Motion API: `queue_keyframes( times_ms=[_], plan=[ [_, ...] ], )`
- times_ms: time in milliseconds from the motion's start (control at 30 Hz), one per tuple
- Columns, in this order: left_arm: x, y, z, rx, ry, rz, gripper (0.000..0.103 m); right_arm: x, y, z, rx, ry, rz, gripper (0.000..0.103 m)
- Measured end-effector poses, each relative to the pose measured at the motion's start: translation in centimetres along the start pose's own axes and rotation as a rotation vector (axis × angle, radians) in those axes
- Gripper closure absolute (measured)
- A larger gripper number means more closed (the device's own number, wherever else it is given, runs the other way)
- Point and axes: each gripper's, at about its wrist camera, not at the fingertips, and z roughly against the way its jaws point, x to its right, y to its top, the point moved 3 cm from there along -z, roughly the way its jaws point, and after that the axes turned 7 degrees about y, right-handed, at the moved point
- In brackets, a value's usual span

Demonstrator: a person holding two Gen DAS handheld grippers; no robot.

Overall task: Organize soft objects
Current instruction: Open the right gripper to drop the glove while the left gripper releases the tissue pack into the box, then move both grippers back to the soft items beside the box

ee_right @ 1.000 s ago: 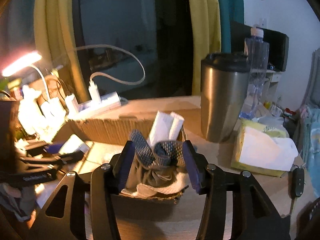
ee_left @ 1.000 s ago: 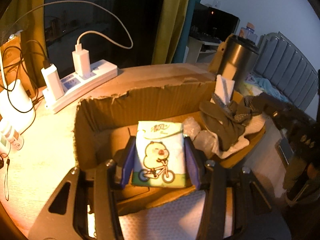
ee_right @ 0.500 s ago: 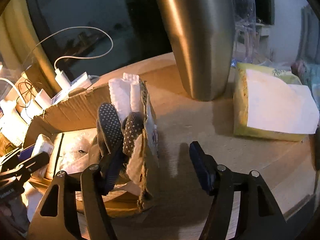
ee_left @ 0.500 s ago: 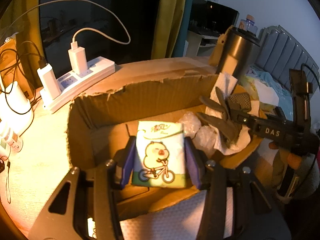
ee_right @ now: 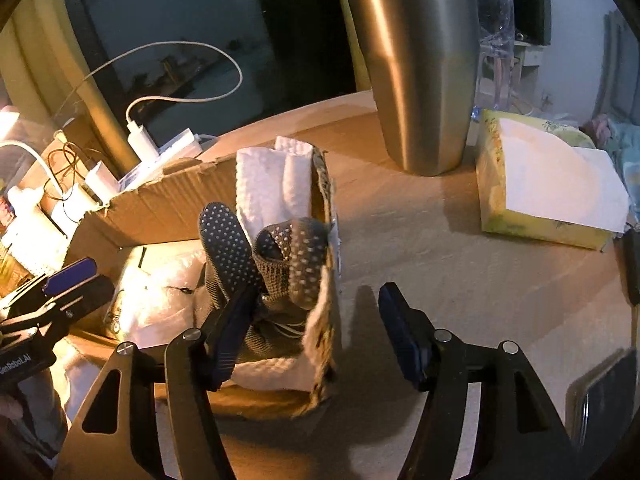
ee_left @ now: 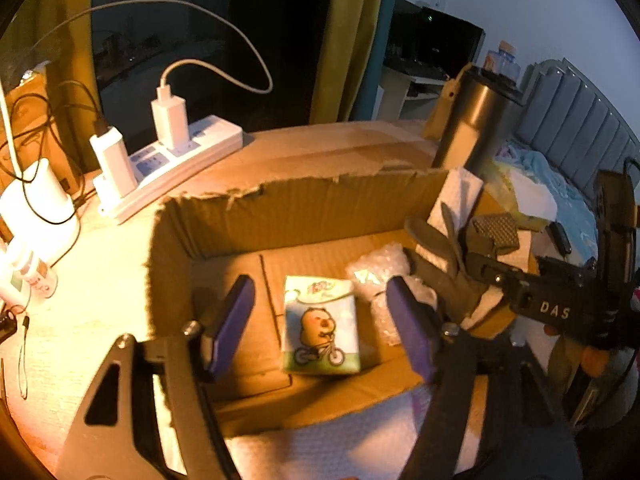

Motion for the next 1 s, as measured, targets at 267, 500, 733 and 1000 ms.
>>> queue_keyframes(
  times_ms=[267, 500, 733, 1000],
  plan=[
    [-1.7, -0.3, 2.2, 0.03, 0.021, 0.029, 0.033, -0.8, 0.0, 2.0, 0.04, -0.016, 0.001, 0.035],
    [-2.6, -0.9, 4.4, 0.065, 0.024, 0.044, 0.033, -1.5, -0.6, 4.4, 0.083, -0.03, -0.001, 0.035],
    [-3.7, -1.9, 6.3, 0.088, 0.023, 0.06, 0.033, -3.0, -1.5, 6.2, 0.108, -0.037, 0.016, 0.035],
    [-5.3, -3.6, 8.2, 0.108, 0.011, 0.072, 0.033, -5.6, -2.8, 7.5, 0.119, -0.043, 0.047, 0.035]
  ],
)
